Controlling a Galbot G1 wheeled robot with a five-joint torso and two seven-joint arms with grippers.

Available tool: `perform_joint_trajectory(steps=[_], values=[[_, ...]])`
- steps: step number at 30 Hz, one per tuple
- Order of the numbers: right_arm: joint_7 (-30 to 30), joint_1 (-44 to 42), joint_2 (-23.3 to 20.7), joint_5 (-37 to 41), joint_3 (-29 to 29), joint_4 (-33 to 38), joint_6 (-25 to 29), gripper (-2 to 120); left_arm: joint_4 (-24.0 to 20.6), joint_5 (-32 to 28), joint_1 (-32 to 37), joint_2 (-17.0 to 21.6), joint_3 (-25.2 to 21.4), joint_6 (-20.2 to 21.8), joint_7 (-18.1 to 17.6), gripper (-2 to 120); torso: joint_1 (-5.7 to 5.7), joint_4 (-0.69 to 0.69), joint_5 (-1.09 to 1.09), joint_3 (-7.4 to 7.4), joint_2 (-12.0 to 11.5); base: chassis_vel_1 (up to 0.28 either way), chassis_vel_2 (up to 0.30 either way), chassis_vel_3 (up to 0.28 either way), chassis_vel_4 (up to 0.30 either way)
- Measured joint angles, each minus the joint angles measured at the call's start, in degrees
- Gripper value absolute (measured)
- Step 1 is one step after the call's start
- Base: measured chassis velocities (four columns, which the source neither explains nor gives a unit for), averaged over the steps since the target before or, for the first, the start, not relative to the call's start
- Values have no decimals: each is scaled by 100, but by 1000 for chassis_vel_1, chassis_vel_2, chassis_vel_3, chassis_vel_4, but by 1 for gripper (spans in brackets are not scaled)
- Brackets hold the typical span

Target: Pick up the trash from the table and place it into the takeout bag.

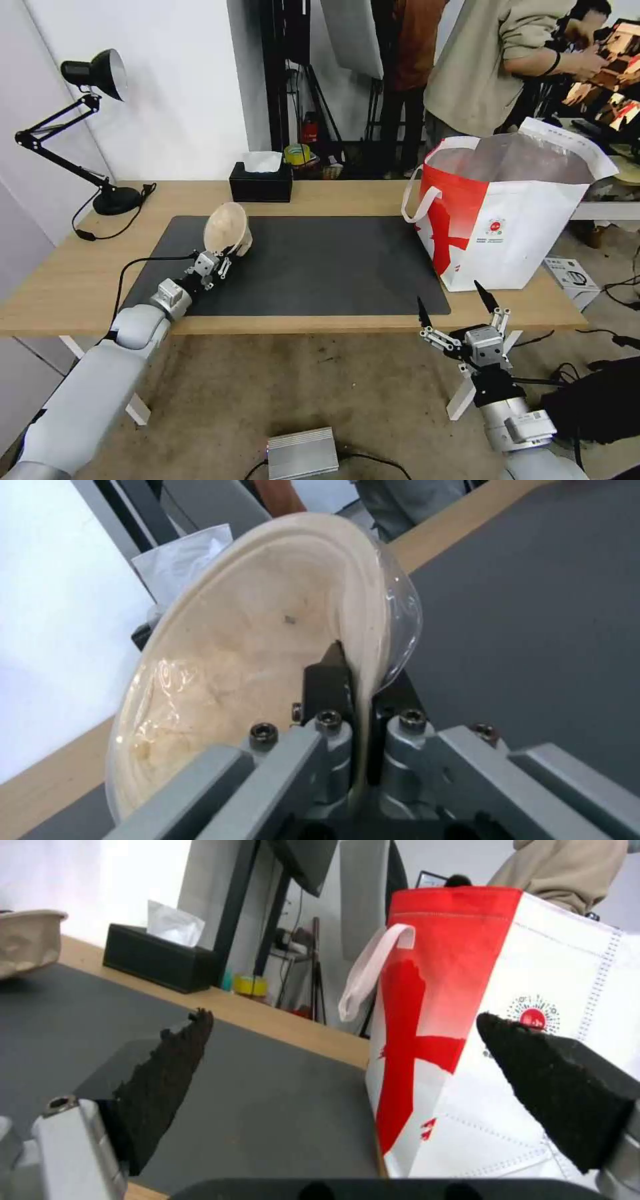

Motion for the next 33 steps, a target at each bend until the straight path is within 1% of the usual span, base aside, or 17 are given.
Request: perform_joint_trajectory(steps=[10, 16, 19, 21, 24, 25, 29, 30, 33], values=[[0, 0, 0, 0, 0, 0, 0, 100, -119, -9, 57, 54, -13, 9, 9, 0, 0, 0, 0, 0, 0, 0, 0, 0, 0], [0, 0, 0, 0, 0, 0, 0, 100, -270, -24, 109, 113, -30, 30, -5, 0, 0, 0, 0, 0, 0, 0, 0, 0, 0], [0, 0, 0, 0, 0, 0, 0, 100, -474, -86, 190, 220, -88, 51, -28, 0, 0, 0, 0, 0, 0, 0, 0, 0, 0], [0, 0, 0, 0, 0, 0, 0, 100, -523, -105, 211, 248, -101, 59, -30, 0, 0, 0, -1, 0, 0, 0, 0, 0, 0], [0, 0, 0, 0, 0, 0, 0, 100, -859, -249, 346, 456, -178, 101, -129, 0, 0, 0, 0, 0, 0, 0, 0, 0, 0], [0, 0, 0, 0, 0, 0, 0, 100, -859, -249, 346, 456, -178, 101, -129, 0, 0, 0, 0, 0, 0, 0, 0, 0, 0], [0, 0, 0, 0, 0, 0, 0, 100, -1230, -416, 543, 703, -353, 174, -194, 0, 0, 0, 0, 0, 0, 0, 0, 0, 0], [0, 0, 0, 0, 0, 0, 0, 100, -1230, -416, 543, 703, -353, 174, -194, 0, 0, 0, 0, 0, 0, 0, 0, 0, 0], [0, 0, 0, 0, 0, 0, 0, 100, -1534, -569, 771, 943, -556, 226, -277, 0, 0, -1, 0, 0, 0, 0, 0, 0, 0]])
